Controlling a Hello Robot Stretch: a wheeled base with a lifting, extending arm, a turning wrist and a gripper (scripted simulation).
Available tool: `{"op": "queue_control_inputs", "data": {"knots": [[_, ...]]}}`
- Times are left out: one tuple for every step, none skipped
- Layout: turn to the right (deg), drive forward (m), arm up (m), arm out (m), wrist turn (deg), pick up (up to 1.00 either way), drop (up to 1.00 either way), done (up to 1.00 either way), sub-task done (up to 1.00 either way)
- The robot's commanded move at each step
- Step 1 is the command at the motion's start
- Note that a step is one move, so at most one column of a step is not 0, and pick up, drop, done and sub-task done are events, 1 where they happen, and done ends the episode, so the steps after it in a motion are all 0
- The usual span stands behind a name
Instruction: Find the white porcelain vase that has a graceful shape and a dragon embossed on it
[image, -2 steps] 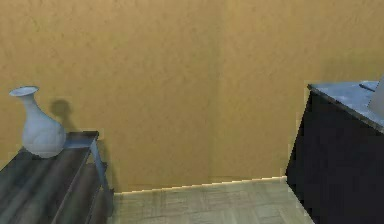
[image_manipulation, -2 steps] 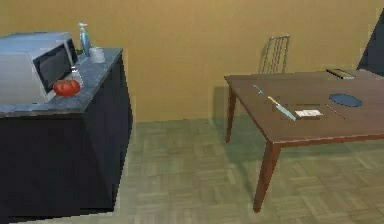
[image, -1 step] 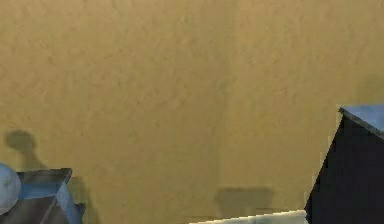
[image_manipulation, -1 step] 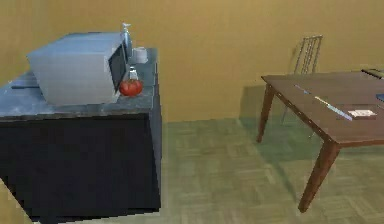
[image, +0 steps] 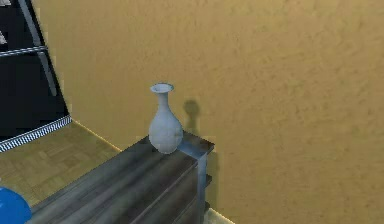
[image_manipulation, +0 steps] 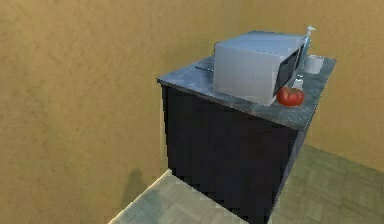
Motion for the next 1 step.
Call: {"op": "queue_control_inputs", "data": {"knots": [[0.0,0.0,0.0,0.0,0.0,0.0,0.0,1.0,0.0]]}}
